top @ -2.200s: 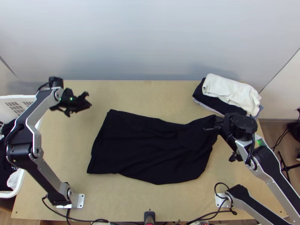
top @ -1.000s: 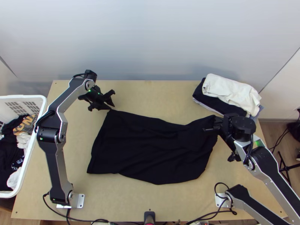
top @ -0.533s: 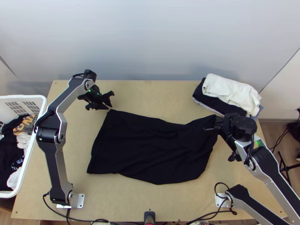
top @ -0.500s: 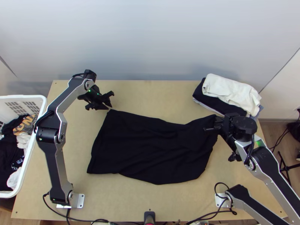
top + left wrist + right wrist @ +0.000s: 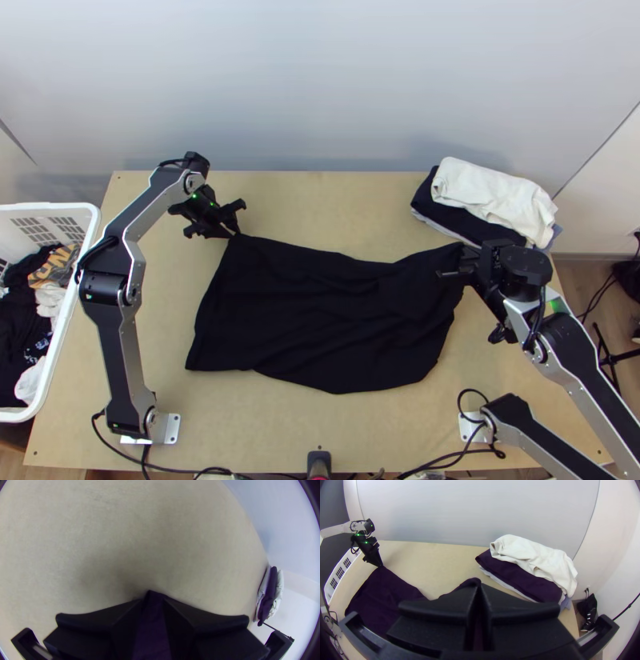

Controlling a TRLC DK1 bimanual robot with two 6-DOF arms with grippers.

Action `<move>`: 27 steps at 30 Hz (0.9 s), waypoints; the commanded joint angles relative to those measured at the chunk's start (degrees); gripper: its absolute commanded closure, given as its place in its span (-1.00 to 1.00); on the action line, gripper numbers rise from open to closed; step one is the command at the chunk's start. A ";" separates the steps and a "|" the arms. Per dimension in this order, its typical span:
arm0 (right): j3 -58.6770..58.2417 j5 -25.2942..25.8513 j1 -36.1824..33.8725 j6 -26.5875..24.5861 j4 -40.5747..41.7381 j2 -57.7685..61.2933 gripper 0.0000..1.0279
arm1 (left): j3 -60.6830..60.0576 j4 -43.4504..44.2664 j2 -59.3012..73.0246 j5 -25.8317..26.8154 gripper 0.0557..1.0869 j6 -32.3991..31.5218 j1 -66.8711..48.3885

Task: Fold the t-shirt

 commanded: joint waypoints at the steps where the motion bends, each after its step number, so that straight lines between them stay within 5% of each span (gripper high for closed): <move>1: 0.09 0.04 -0.24 0.01 0.01 -0.05 0.95 | 0.18 -0.32 0.59 1.61 0.27 -0.13 -0.22; 4: 0.09 0.04 -0.24 0.01 0.01 -0.14 0.95 | 0.27 -0.23 0.85 2.05 0.28 -0.22 -0.22; 7: 0.09 0.04 -0.33 -0.17 0.01 -0.23 0.95 | 0.27 0.74 0.94 2.75 0.93 -0.92 0.05; 22: 5.89 0.04 -4.90 -3.95 -1.66 3.55 0.95 | 4.31 2.67 -5.39 4.95 0.92 -2.77 4.44; 25: 14.41 -0.05 -5.78 -3.07 -6.49 9.79 0.95 | 5.81 2.76 -10.04 -0.76 0.92 -3.29 5.67; 27: 22.50 -0.05 -6.13 1.85 -11.76 15.24 0.95 | 6.86 2.76 -13.03 -2.34 0.92 -3.12 6.55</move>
